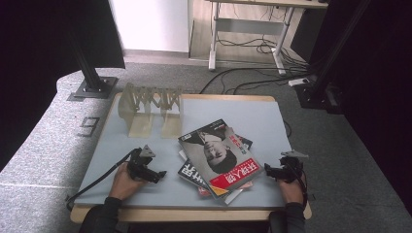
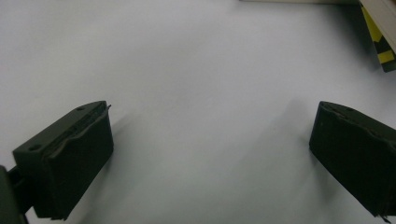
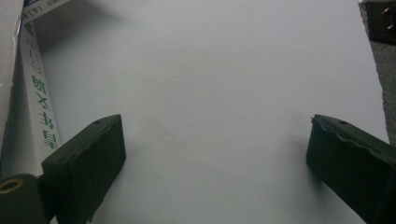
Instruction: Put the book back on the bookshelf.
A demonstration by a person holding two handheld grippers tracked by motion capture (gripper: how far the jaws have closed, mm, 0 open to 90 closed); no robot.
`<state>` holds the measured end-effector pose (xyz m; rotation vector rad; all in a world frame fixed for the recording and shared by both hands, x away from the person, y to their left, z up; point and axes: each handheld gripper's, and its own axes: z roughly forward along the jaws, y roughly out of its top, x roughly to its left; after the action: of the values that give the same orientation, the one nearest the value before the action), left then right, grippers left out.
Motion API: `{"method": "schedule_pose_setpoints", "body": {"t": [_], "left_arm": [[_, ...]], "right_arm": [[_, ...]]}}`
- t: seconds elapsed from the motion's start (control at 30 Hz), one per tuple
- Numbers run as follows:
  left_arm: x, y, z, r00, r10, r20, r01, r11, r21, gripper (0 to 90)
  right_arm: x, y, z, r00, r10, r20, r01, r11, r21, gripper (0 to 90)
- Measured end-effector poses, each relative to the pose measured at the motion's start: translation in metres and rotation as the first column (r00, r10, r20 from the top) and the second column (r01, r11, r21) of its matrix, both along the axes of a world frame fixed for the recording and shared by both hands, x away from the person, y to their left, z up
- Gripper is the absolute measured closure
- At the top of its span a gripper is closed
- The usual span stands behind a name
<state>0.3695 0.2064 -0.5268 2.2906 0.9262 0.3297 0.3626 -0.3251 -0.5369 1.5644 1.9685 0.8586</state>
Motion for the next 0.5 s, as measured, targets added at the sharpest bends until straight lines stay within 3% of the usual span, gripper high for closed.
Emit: {"method": "schedule_pose_setpoints", "body": {"t": [0.5], "left_arm": [[-0.0013,-0.0004,-0.0013,0.9999,0.011,0.008,-0.011,0.9999,-0.009,0.0]], "right_arm": [[0.0003,0.0000,-0.0003,1.0000,0.000,0.000,0.000,1.0000,0.001,3.9]]}}
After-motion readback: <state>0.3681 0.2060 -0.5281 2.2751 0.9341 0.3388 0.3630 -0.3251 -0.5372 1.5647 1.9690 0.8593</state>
